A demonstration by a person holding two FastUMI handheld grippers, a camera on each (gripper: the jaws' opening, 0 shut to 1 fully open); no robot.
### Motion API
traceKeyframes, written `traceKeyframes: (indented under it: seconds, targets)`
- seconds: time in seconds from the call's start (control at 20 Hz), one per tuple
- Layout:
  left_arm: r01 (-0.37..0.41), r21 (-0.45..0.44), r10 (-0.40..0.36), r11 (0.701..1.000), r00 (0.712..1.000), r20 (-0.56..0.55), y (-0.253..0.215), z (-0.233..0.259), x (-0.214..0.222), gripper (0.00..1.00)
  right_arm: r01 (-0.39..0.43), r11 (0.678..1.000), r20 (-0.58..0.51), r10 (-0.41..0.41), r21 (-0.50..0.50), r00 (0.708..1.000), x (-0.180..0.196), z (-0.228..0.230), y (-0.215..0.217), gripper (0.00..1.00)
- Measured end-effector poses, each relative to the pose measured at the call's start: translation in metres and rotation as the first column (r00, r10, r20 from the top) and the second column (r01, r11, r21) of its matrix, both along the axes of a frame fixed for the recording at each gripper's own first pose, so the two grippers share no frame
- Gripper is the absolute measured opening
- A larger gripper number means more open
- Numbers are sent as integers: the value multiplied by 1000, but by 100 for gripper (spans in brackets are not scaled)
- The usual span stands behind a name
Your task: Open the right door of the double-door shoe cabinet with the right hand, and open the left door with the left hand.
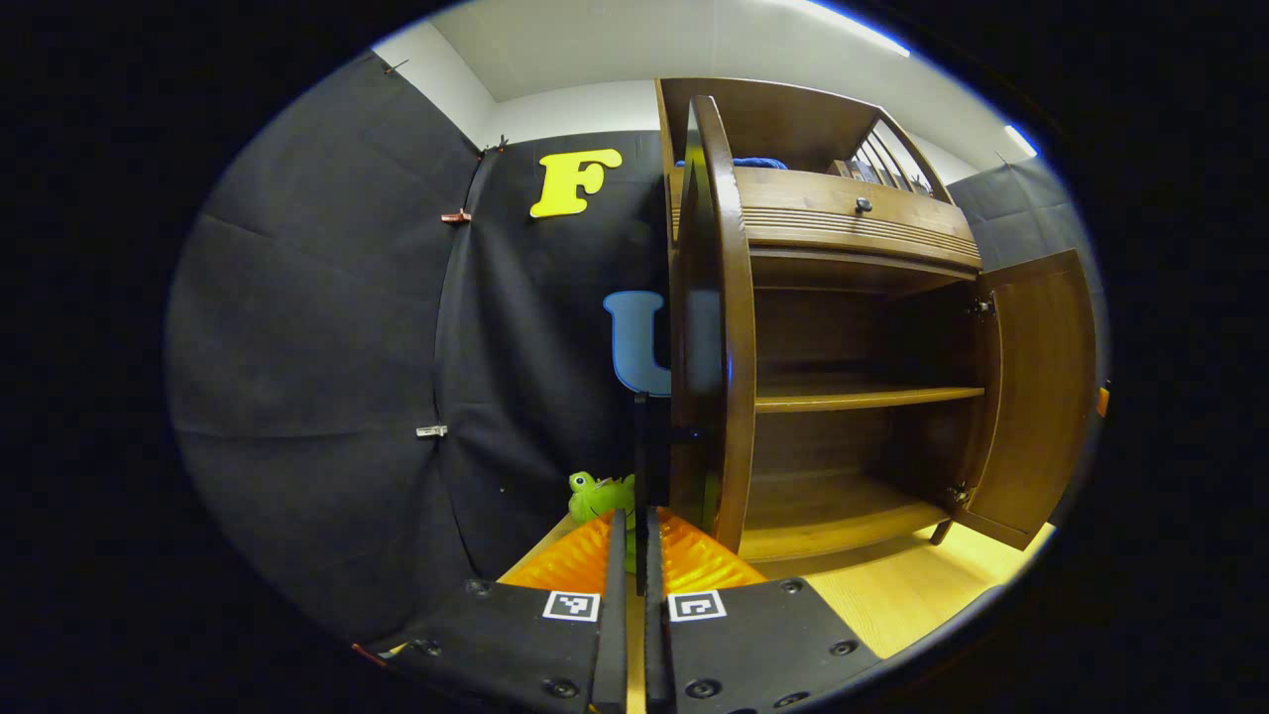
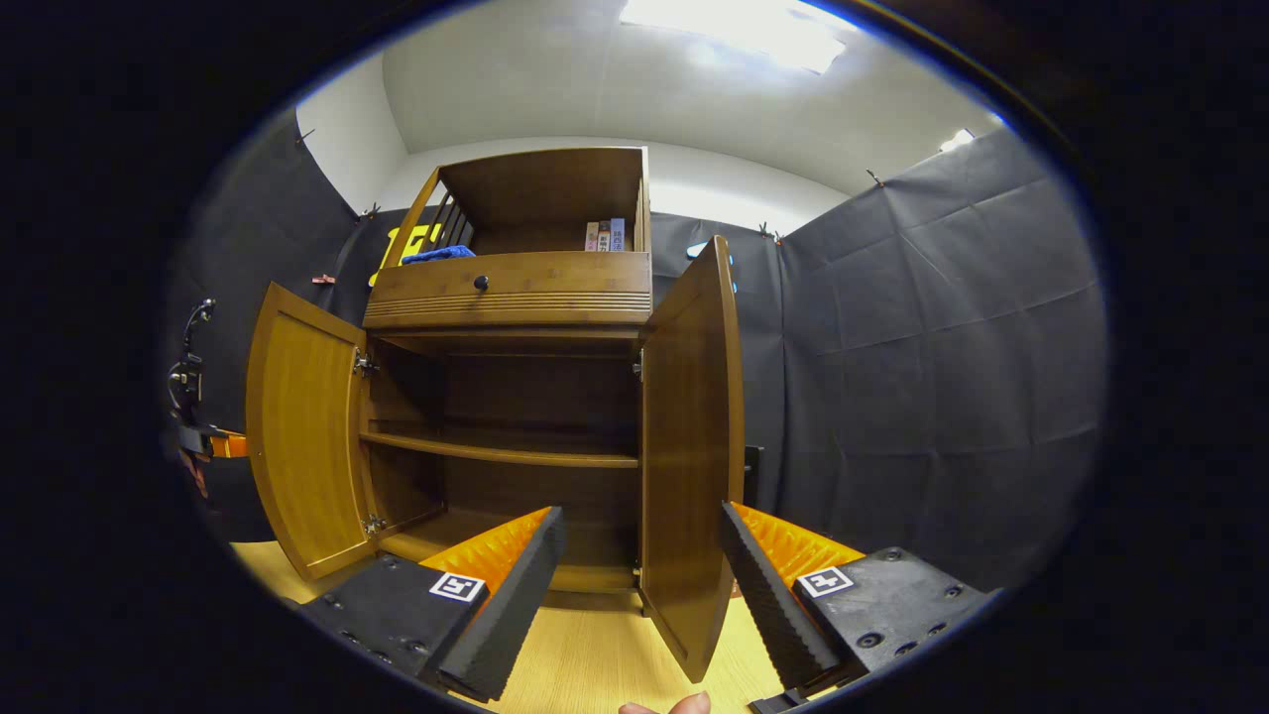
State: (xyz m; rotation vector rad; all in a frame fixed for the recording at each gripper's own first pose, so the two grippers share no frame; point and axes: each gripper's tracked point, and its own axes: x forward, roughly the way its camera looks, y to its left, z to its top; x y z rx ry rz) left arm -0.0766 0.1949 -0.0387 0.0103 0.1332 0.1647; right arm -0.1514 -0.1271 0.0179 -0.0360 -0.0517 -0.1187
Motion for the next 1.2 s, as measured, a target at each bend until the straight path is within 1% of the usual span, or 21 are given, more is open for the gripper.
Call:
traceKeyframes:
  seconds: [0.25,0.3,0.4,0.45,0.5,0.65,0.7,0.75,0.8,0.9,0.95,1.05,1.1,1.15,1.2]
  targets:
    - [9,4,-9,1000,1000,8,-10,12,-18,11,-19,1000,-3,19,7,1000,5,-1,8,98]
    - [7,10,-7,1000,1000,12,-12,13,-22,12,-25,1000,-2,25,8,1000,5,-1,10,98]
    - [25,15,-25,1000,999,22,-25,17,-30,19,-34,999,-3,34,6,999,8,-1,15,98]
    - [36,18,-37,999,999,29,-32,20,-33,26,-39,999,-4,39,6,999,9,-2,17,98]
    - [48,24,-48,999,998,39,-40,23,-36,29,-44,999,-5,44,7,999,10,-2,19,98]
    - [61,52,-65,997,995,77,-58,36,-43,63,-59,998,-1,59,11,998,13,-1,26,98]
    - [68,58,-73,996,994,86,-66,37,-44,73,-65,998,-1,65,13,998,14,-1,28,98]
    - [75,58,-80,995,992,94,-72,40,-44,82,-73,997,0,73,15,997,15,-1,31,100]
    - [86,54,-91,995,991,99,-79,41,-44,85,-79,997,0,79,16,997,16,-1,33,98]
    - [110,35,-113,993,988,102,-95,41,-42,92,-96,995,7,96,18,995,18,-1,38,98]
    - [123,28,-125,992,987,104,-103,42,-41,93,-104,994,8,104,17,995,20,0,40,98]
    - [137,22,-138,990,985,106,-116,42,-39,92,-117,993,7,117,18,993,25,-2,45,98]
    - [137,23,-138,990,985,105,-122,41,-38,93,-127,992,8,127,19,992,27,-1,49,100]
    - [136,28,-138,990,985,106,-127,42,-36,93,-137,990,9,137,21,991,29,-1,53,98]
    - [133,33,-136,991,985,107,-132,42,-34,92,-147,989,11,147,22,989,30,-1,55,98]
